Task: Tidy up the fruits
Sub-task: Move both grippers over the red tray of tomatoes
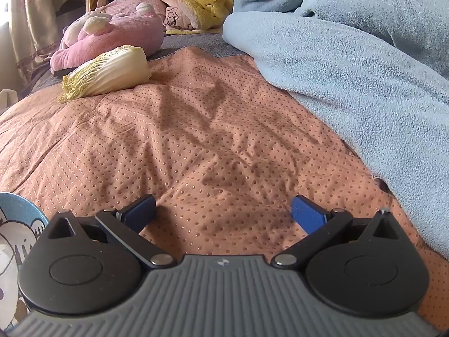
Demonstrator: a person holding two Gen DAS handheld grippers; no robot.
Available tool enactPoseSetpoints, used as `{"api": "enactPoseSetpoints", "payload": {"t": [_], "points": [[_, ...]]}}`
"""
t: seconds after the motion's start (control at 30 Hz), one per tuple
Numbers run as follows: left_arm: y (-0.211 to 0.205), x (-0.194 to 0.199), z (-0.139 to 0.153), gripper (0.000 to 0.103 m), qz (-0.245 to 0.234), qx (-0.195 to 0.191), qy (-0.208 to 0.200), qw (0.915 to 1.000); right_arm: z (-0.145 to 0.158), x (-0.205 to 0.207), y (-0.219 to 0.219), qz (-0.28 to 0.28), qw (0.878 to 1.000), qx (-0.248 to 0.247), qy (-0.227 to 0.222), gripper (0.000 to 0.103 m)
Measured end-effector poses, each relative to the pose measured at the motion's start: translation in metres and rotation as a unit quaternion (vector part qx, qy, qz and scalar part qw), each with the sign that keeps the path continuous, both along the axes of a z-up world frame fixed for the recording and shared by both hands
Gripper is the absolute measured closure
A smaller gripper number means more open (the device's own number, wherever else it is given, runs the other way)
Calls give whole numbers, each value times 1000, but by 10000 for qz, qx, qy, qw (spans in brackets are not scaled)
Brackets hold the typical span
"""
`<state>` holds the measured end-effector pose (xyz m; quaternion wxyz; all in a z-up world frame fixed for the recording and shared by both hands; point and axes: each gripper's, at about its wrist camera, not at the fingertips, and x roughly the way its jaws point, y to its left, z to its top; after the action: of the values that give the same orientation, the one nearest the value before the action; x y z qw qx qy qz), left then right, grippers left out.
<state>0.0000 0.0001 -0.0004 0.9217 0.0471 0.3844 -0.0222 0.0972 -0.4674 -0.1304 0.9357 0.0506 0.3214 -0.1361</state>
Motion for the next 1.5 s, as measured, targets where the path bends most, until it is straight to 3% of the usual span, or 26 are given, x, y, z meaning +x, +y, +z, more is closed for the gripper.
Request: {"api": "enactPoseSetpoints", "payload": {"t": [0.07,0.17,0.27,0.33,0.47,0.6,0.7,0.8,0.97,1.03,1.17,1.27,1.43,1.5], "points": [[0,-2,-1,21,-76,-90,138,9998,1,-3,-1,2,9998,177,-80,0],[-3,12,0,21,-69,-157,512,9985,2,-4,1,3,10000,29,0,0],[3,12,0,21,-134,-419,271,9987,4,-3,3,1,10000,10,10,0],[-5,18,-4,22,-103,-186,257,9994,4,-3,3,1,10000,26,10,0],[-4,26,-9,22,-155,-126,219,9996,5,-3,1,-22,10000,26,56,0],[3,28,-8,22,-10,-114,143,9998,16,-1,4,-86,9983,92,577,0],[10,30,-11,22,210,-165,135,9996,38,-21,17,-185,9988,-188,403,0],[17,31,-12,22,354,-281,127,9989,69,-49,55,475,9973,-554,-81,0],[21,43,-13,22,271,-282,151,9991,100,-77,148,1600,9812,-1045,-269,0],[21,43,-13,22,276,-289,102,9991,108,-82,181,2098,9745,-790,-132,0],[27,39,-16,22,353,-415,145,9984,113,-88,227,2896,9563,388,-82,0],[34,35,-17,22,469,-518,168,9974,112,-90,252,3221,9451,527,-181,0],[42,32,-17,22,655,-536,145,9963,103,-81,262,3523,9144,1950,-419,0],[46,31,-15,22,753,-553,91,9956,89,-67,265,3514,9136,1985,-499,0]]}}
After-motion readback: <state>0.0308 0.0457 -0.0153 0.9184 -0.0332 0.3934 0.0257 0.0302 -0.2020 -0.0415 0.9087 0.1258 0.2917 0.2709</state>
